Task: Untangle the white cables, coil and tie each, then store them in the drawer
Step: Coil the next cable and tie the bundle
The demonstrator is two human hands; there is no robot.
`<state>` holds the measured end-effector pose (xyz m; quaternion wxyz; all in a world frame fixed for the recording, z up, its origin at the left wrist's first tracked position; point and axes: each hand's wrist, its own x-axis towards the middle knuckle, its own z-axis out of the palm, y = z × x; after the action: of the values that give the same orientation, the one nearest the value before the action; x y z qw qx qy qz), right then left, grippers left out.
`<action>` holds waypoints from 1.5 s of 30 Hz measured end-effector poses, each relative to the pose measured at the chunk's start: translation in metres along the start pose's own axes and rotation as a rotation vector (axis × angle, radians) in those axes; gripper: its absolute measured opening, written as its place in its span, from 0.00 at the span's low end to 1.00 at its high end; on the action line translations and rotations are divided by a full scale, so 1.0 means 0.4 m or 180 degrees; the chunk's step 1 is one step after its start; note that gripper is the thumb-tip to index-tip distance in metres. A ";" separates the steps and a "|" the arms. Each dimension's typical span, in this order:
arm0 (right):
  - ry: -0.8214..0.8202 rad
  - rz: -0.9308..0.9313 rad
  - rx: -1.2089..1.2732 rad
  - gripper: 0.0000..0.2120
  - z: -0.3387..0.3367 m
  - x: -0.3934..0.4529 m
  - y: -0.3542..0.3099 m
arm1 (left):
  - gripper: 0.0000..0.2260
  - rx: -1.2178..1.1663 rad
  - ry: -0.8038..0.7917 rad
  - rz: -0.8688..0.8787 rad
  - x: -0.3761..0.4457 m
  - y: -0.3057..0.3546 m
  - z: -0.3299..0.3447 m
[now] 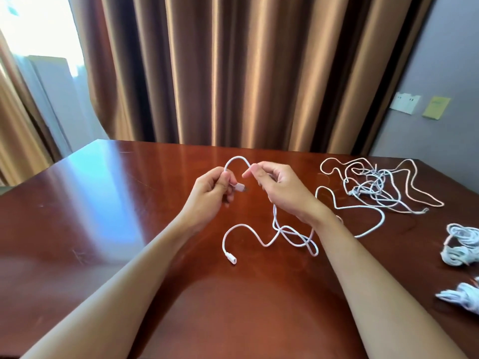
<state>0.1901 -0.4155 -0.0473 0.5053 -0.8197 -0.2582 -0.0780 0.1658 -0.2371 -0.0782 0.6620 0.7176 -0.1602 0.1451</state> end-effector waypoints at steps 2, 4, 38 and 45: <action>-0.0190 0.0042 -0.0359 0.16 0.008 0.007 -0.004 | 0.12 -0.0216 0.0061 -0.0056 0.002 -0.003 -0.009; -0.0308 0.0087 -0.0502 0.16 0.021 0.021 -0.010 | 0.13 -0.0713 0.0157 -0.0241 0.007 0.001 -0.015; 0.0078 0.0199 0.1684 0.11 0.108 -0.032 -0.021 | 0.17 0.0470 0.0273 0.0305 -0.025 0.002 0.038; 0.0604 -0.0089 0.0108 0.15 0.101 -0.036 -0.021 | 0.08 0.1425 0.0168 0.0687 -0.029 -0.011 0.024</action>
<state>0.1681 -0.3823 -0.0658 0.5401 -0.7963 -0.2219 -0.1580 0.1572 -0.2459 -0.0878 0.4712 0.8211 -0.1824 0.2654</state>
